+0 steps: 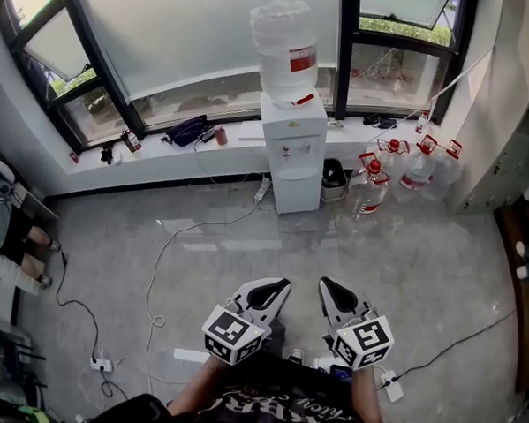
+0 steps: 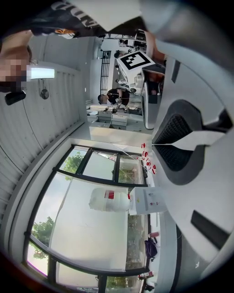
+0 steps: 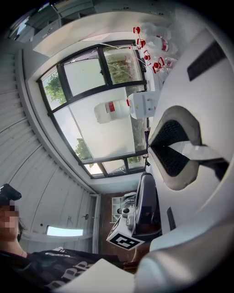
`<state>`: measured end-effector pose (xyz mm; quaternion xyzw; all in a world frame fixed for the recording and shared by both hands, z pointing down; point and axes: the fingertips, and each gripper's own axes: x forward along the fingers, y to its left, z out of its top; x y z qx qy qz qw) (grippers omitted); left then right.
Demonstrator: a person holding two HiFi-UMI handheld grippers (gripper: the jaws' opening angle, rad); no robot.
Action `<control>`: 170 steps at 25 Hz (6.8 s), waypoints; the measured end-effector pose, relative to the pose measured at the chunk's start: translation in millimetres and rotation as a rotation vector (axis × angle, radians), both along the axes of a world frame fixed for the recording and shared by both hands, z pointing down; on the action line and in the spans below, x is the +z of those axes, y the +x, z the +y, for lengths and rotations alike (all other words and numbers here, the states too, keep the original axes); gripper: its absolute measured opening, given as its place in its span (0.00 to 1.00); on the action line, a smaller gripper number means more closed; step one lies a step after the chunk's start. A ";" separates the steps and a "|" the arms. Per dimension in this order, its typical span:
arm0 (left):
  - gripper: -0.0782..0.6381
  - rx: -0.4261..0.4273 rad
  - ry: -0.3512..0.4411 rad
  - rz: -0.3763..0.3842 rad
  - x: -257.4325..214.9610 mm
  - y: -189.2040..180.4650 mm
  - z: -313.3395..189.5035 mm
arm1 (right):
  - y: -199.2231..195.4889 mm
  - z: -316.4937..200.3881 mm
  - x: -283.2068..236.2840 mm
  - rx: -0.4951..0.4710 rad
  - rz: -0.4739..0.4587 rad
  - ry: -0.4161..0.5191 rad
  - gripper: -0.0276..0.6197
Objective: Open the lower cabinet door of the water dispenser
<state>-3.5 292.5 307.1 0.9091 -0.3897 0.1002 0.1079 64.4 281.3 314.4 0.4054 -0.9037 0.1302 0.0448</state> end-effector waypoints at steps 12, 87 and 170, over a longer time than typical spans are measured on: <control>0.14 0.037 -0.014 -0.055 20.4 5.3 -66.4 | 2.5 -65.0 21.2 0.010 -0.015 -0.033 0.06; 0.14 -0.004 -0.260 -0.167 393.6 129.4 -690.5 | 75.6 -748.6 564.0 -0.376 0.389 -0.286 0.20; 0.14 -0.265 -0.273 -0.223 362.6 -156.2 -484.2 | -161.6 -511.3 495.0 -0.527 0.352 -0.461 0.39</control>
